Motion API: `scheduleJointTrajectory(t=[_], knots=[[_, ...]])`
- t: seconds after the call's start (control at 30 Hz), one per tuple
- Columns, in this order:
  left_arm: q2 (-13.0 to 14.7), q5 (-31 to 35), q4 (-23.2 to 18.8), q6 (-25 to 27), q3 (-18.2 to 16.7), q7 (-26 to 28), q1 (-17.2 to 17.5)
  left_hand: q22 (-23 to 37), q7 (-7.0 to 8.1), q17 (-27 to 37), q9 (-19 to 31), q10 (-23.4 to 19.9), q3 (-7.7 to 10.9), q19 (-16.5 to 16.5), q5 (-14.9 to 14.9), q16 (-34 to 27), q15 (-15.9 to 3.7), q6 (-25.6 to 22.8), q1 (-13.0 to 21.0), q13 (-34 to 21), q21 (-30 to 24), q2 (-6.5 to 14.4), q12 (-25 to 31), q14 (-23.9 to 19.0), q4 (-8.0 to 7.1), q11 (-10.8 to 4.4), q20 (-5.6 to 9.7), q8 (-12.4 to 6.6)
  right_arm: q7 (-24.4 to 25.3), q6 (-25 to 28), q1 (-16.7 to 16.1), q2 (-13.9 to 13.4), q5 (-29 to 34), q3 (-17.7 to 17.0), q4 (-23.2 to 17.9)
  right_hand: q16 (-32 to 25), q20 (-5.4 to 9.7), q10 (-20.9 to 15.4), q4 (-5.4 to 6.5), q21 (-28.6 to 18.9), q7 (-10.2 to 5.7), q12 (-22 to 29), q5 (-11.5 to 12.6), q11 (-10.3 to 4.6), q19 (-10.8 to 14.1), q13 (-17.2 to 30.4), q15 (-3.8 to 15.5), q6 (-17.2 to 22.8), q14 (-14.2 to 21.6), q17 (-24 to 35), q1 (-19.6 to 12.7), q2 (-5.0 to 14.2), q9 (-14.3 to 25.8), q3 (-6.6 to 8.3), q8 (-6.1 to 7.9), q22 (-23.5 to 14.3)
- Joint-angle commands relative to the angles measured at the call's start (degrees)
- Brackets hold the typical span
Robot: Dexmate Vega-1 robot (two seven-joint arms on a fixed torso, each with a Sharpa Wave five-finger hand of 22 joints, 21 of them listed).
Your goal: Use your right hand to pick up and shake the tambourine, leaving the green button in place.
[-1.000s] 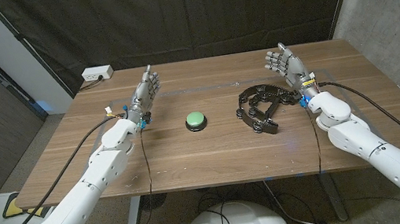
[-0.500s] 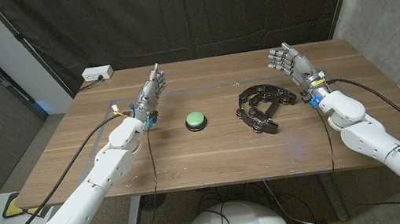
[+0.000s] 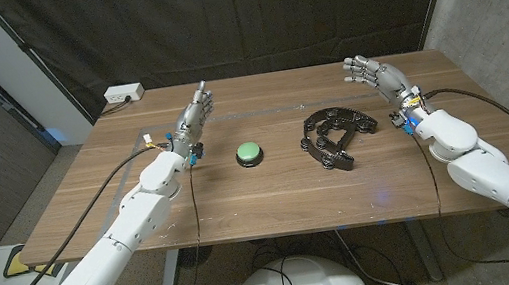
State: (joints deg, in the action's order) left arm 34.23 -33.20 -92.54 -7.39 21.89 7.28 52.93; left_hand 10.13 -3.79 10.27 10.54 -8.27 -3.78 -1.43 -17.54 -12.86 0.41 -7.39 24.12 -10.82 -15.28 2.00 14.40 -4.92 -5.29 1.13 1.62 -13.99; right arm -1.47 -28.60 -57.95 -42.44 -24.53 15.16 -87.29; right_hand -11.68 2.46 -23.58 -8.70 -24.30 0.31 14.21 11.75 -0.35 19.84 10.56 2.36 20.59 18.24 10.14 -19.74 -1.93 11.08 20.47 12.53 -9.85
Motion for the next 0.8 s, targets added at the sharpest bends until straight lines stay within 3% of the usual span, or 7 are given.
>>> scheduleJointTrajectory(t=[0.03, 0.23, 0.3, 0.8], knots=[[2.28, 0.17, -4.02, 1.13, -1.47, 1.03, 1.87, 0.2, 0.03, 0.22, 0.14, -0.78, -0.13, -0.38, 0.17, 0.12, 0.17, -0.72, 0.06, -0.06, 0.2, 0.13, 0.32, -0.69, 0.01, 0.1, 0.36, -0.23, 9.95, 1.4, -4.2, -3.33, 12.11, -3.05, -5.98, 0.06, 4.06, 0.01, -0.68, 0.48, -0.44, 0.02, 0.19, -0.25, 0.62, 0.24, 1.28, 0.44, 0.46, 0.0, -1.43, -0.12, 0.11, 0.13, 0.16, -0.18], [1.76, 0.29, -3.61, -0.43, -1.78, 1.01, 2.06, 0.2, 0.06, 0.23, 0.14, -1.14, -0.2, -0.61, 0.2, 0.19, 0.13, -1.01, 0.13, -0.07, 0.24, 0.15, 0.32, -0.88, 0.03, -0.03, 0.38, -0.21, 12.95, 3.8, -5.46, -4.84, 17.72, -4.01, -8.51, 0.28, 4.26, 0.09, -0.9, 0.77, -1.0, -0.09, 0.26, -0.72, 0.67, 0.25, 1.72, 0.49, 0.34, -0.02, -2.3, -0.38, 0.13, 0.18, 0.07, -0.19], [1.88, 0.45, -3.7, -0.44, -1.71, 0.78, 1.94, 0.2, 0.13, 0.23, 0.14, -1.12, -0.21, -0.65, 0.2, 0.21, 0.09, -1.09, 0.14, -0.07, 0.25, 0.16, 0.28, -0.89, 0.03, -0.01, 0.35, -0.21, 14.37, 5.2, -5.6, -5.6, 20.91, -4.23, -9.38, 0.38, 4.77, -0.27, -0.92, 0.99, -1.81, -0.07, 0.33, -1.89, 1.08, 0.25, 2.35, 0.79, 0.61, -0.03, -3.03, -0.74, 0.18, 0.13, 0.05, -0.22], [1.58, 1.42, -3.77, -1.21, -1.79, 1.49, 2.16, 0.21, 0.33, 0.23, 0.16, -1.66, -0.36, -0.69, 0.27, 0.61, 0.06, -1.82, 0.31, -0.09, 0.54, 0.28, 0.17, -0.69, 0.06, 0.07, 0.4, -0.16, 23.02, 10.93, -3.86, -9.35, 40.68, -2.87, -10.89, 0.67, 6.35, -1.25, -1.37, 1.75, -3.75, -0.06, 1.27, -4.37, 2.36, 0.21, 4.53, 2.38, 1.2, -0.03, -6.66, -1.19, 0.24, 0.93, 0.28, -0.18]])
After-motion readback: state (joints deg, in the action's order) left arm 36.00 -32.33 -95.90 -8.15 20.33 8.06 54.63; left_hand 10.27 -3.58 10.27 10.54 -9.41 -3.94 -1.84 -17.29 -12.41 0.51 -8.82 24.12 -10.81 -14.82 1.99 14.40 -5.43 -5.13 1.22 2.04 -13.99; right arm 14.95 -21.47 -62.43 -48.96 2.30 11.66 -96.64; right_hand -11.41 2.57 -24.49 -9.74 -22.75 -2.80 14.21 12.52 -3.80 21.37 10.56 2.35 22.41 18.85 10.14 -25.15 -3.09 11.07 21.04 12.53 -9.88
